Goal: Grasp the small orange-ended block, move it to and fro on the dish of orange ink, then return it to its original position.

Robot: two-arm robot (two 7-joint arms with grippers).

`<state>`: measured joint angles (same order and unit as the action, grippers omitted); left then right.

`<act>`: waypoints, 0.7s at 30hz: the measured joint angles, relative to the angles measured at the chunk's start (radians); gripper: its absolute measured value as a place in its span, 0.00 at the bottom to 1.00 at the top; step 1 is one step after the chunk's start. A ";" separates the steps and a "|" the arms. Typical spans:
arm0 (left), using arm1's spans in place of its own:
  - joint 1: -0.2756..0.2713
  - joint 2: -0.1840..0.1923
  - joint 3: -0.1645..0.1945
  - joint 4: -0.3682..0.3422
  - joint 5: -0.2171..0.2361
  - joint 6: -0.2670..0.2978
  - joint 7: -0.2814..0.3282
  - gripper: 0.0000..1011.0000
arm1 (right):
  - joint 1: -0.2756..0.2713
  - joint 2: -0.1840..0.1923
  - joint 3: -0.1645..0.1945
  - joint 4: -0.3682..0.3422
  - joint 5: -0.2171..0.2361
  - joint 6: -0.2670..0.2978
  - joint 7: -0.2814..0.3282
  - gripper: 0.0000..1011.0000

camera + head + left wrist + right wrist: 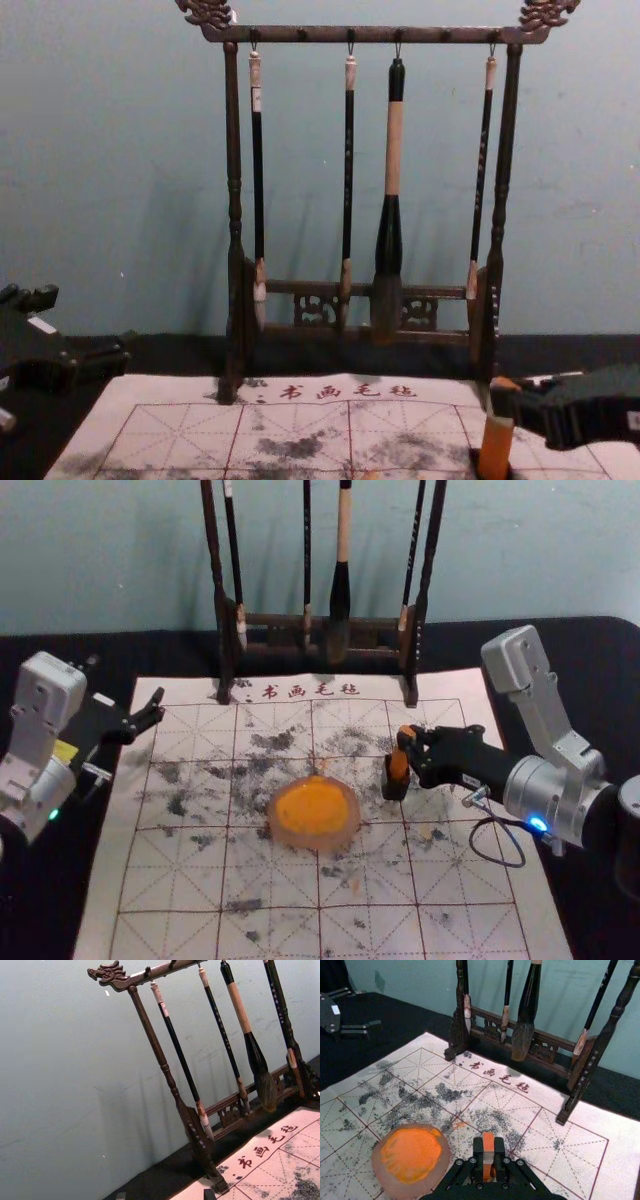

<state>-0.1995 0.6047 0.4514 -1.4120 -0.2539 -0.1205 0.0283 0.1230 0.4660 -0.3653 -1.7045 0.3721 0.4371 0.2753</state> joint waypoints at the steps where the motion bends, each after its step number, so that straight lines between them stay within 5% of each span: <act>1: 0.000 0.000 0.000 0.000 0.000 0.000 0.000 0.99 | 0.000 -0.001 0.000 0.001 -0.001 0.000 0.001 0.12; 21: 0.000 0.000 0.000 0.000 0.000 0.000 0.000 0.99 | -0.008 -0.042 -0.005 0.054 -0.065 -0.025 0.002 0.12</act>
<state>-0.1995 0.6047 0.4514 -1.4119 -0.2539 -0.1205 0.0283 0.1152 0.4239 -0.3705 -1.6504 0.3072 0.4119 0.2775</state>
